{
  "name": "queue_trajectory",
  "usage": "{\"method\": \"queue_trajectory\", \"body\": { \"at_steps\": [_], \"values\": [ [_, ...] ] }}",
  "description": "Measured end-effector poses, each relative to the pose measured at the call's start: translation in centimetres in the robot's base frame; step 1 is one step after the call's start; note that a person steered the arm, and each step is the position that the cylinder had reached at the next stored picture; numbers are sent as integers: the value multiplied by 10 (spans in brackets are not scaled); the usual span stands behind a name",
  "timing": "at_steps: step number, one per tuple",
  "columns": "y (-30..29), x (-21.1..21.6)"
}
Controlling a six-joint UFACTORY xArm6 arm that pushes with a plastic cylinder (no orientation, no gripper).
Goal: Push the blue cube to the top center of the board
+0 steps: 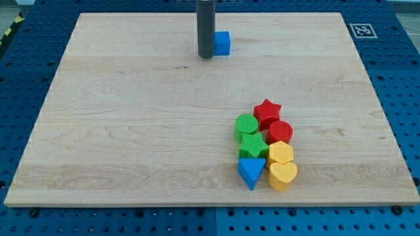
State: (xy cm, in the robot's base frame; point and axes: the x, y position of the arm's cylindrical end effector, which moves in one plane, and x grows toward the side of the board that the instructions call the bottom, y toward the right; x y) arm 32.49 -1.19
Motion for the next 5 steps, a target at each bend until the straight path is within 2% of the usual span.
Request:
{"method": "queue_trajectory", "body": {
  "at_steps": [3,4,5],
  "values": [
    [13,-3],
    [42,3],
    [45,3]
  ]
}}
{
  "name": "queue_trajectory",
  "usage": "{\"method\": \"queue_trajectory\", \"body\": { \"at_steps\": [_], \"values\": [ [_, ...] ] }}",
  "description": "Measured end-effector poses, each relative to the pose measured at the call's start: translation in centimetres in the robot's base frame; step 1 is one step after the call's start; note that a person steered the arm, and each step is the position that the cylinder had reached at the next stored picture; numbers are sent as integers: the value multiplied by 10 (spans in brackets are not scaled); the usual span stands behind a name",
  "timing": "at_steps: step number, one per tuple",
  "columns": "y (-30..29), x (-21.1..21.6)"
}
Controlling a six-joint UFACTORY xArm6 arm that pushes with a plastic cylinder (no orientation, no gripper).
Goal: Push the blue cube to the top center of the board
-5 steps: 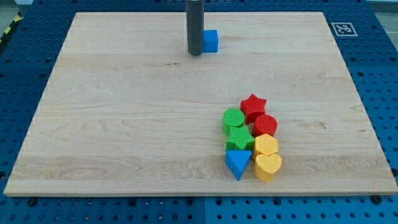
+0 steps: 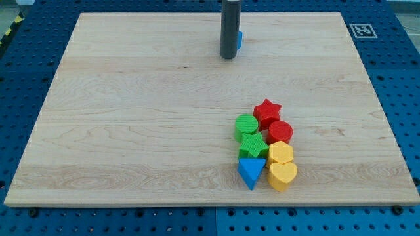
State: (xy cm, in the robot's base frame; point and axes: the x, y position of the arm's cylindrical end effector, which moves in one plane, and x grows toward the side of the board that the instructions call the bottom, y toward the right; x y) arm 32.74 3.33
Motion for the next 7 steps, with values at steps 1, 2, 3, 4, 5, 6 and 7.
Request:
{"method": "queue_trajectory", "body": {
  "at_steps": [1,2,3,4,5,6,7],
  "values": [
    [18,17],
    [42,15],
    [46,-3],
    [29,-24],
    [27,-29],
    [16,-28],
    [13,-17]
  ]
}}
